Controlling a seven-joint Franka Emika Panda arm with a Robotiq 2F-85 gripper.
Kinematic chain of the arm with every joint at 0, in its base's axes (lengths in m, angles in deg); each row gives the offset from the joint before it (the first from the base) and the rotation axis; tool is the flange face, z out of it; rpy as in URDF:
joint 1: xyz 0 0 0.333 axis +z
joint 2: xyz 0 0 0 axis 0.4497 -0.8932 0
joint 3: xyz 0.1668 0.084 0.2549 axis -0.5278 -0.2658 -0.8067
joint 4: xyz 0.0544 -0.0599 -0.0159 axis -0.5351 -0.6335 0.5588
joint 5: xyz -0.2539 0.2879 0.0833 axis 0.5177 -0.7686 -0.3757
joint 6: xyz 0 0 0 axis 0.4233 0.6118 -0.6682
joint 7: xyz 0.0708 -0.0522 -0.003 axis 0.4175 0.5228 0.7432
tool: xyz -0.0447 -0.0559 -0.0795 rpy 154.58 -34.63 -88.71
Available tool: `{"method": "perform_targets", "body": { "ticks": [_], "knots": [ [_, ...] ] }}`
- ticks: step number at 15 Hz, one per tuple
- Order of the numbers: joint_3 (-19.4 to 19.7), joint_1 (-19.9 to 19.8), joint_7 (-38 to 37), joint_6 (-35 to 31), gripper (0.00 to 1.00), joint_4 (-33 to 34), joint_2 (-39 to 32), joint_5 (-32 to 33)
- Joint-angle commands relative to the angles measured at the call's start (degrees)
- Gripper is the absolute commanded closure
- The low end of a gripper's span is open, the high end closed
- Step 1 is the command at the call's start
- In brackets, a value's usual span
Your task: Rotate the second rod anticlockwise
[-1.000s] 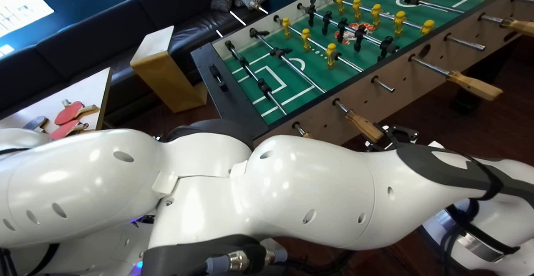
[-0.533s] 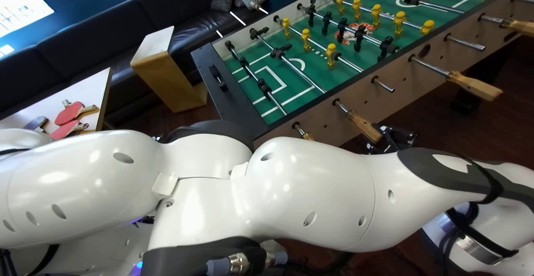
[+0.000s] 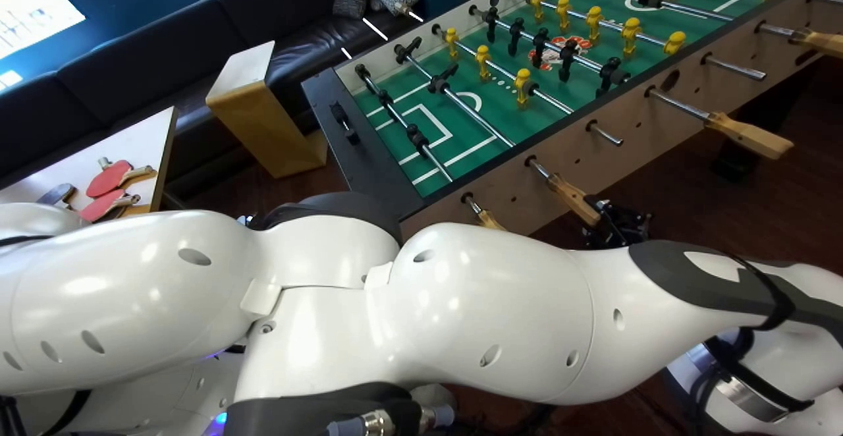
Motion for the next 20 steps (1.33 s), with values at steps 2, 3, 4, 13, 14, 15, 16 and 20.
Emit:
{"method": "perform_targets", "body": {
  "ticks": [2, 3, 4, 13, 14, 15, 16, 20],
  "knots": [
    [-1.18, -0.60, -0.19, -0.42, 0.60, 0.19, 0.00, 1.12],
    [-0.92, -0.31, 3.39, -1.68, 0.85, 0.59, 0.00, 1.41],
    [-0.75, -0.09, 8.17, -2.52, 0.85, 1.18, -0.04, 1.86],
    [0.13, 0.36, 34.34, -1.64, 0.85, 0.03, 0.78, 0.73],
    [0.10, 0.32, 37.34, -1.68, 0.85, 0.01, 0.75, 0.67],
    [0.12, 0.31, 40.26, -1.66, 0.85, 0.13, 0.66, 0.69],
    [0.00, 0.25, 43.16, -2.07, 0.85, -0.07, 0.74, 0.35],
    [-0.12, 0.16, 54.02, -4.38, 0.34, -1.97, 1.59, -1.20]
  ]
}}
